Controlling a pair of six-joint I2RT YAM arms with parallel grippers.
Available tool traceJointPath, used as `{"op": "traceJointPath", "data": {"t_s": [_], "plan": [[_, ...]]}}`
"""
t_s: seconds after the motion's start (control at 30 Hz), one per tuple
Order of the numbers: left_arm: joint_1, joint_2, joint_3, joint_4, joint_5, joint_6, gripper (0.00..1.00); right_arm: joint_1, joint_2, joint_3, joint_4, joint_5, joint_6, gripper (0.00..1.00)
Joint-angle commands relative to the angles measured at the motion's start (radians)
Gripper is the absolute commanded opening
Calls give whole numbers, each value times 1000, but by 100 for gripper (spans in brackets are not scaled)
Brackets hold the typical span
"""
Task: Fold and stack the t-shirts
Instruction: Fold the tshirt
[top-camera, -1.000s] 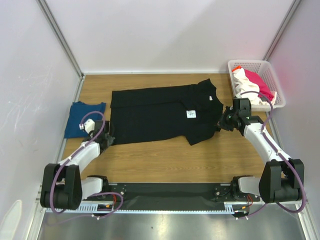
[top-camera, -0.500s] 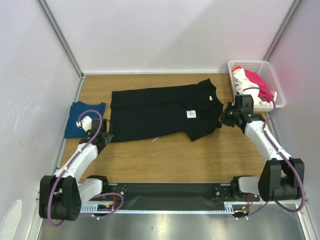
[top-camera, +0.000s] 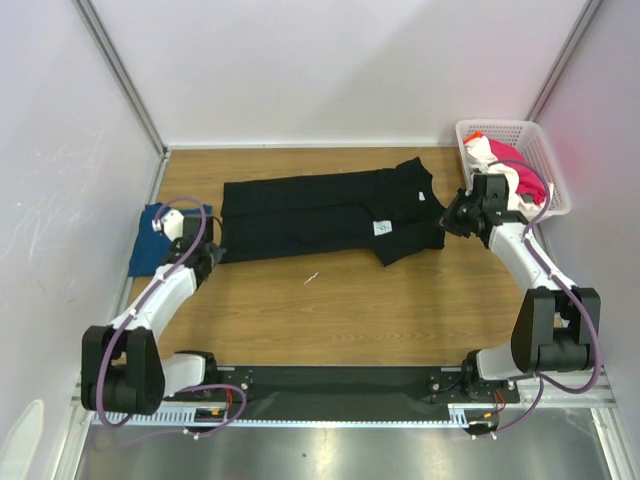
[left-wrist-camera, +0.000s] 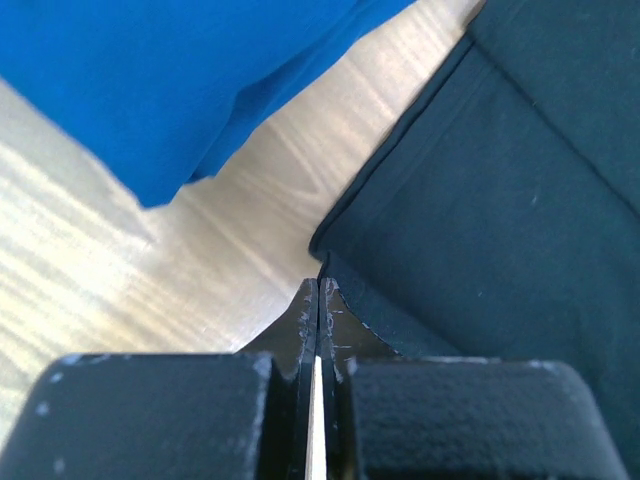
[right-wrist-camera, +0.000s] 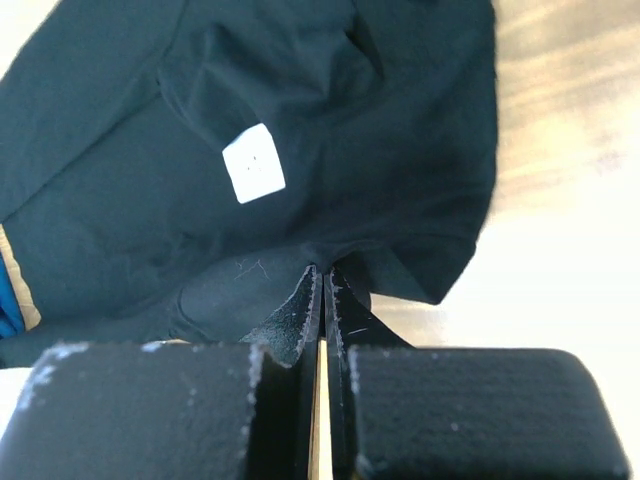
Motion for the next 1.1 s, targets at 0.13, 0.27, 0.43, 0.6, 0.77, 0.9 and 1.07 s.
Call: {"op": "traceJointPath", "data": {"t_s": [0.13,0.27,0.43,0.6,0.77,0.9,1.07], "plan": [[-2,109,133,73,-57,58,0,-8,106,121,112,-52,-49,0],[-2,191,228,81,-77,84,1,-8,160,178,148,-57,-58,0],[-2,293,343,92,-90,115,0,-9,248,270,157,-59,-77,0],[-2,391,421,105,-106,123,0,-8,361,357,152,-62,-92,0],[-2,474,498,115,-114,132,0,-8,449,457,157,-86,-109,0],[-1,528,549,116,-114,139,0,-8,515,533,148,-96,-110,0],[-1,583,601,119,-121,141,0,-3,585,603,125,-96,-120,0]]}}
